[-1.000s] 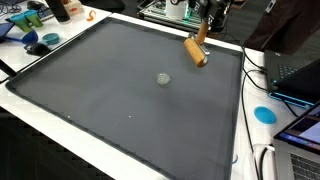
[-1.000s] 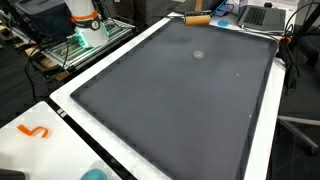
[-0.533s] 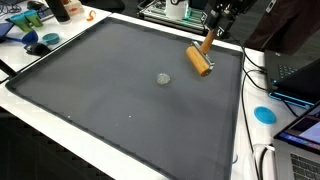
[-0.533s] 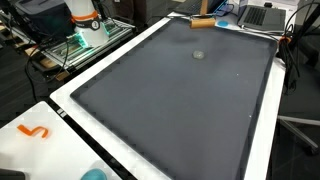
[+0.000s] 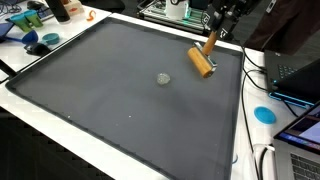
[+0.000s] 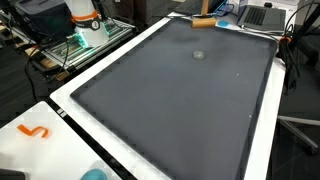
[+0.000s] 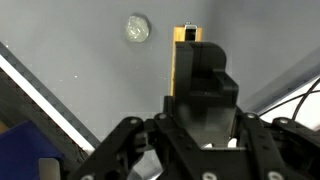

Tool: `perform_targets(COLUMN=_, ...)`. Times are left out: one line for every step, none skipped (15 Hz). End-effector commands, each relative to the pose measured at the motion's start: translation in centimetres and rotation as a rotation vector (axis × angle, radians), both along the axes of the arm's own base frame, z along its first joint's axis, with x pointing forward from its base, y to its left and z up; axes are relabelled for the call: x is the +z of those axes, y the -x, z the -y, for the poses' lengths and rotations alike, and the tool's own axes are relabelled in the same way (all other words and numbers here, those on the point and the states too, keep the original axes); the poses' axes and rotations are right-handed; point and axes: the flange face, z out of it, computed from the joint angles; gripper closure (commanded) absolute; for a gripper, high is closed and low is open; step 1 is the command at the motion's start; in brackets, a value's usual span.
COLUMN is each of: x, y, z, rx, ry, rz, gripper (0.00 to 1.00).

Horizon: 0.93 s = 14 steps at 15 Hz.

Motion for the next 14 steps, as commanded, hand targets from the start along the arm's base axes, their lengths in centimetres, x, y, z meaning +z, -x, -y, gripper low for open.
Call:
perform_targets(x=0.0, y=-0.2, z=-0.7, rx=0.01, ry=0.012, rz=0.009, gripper=0.76)
perform_targets(x=0.0, y=-0.3, z=-1.1, rx=0.007, ry=0.022, rz=0.012, gripper=0.76)
perform_targets(x=-0.1, y=-0.5, z=-1.5, rx=0.006, ry=0.031, rz=0.018, gripper=0.76)
perform_targets(x=-0.2, y=-0.8, z=-2.0, rx=0.003, ry=0.04, rz=0.021, gripper=0.76)
perform_targets(x=-0.2, y=-1.0, z=-2.4, rx=0.0, ry=0.048, rz=0.028, gripper=0.76)
perform_targets(x=-0.3, y=-1.3, z=-2.8, rx=-0.005, ry=0.058, rz=0.04, gripper=0.76)
perform_targets(x=-0.3, y=-1.6, z=-3.2, rx=-0.01, ry=0.066, rz=0.047, gripper=0.76)
perform_targets(x=-0.3, y=-2.0, z=-3.5, rx=-0.015, ry=0.081, rz=0.058, gripper=0.76)
perform_targets(x=-0.4, y=-2.4, z=-3.8, rx=-0.024, ry=0.087, rz=0.061, gripper=0.76)
perform_targets(x=-0.4, y=-2.8, z=-4.0, rx=-0.032, ry=0.094, rz=0.066, gripper=0.76)
perform_targets(x=-0.4, y=-3.2, z=-4.2, rx=-0.035, ry=0.102, rz=0.071, gripper=0.76)
perform_targets(x=-0.4, y=-3.7, z=-4.3, rx=-0.044, ry=0.108, rz=0.074, gripper=0.76)
perform_targets(x=-0.2, y=-4.1, z=-4.4, rx=-0.049, ry=0.105, rz=0.077, gripper=0.76)
perform_targets(x=-0.1, y=-4.6, z=-4.4, rx=-0.055, ry=0.1, rz=0.076, gripper=0.76)
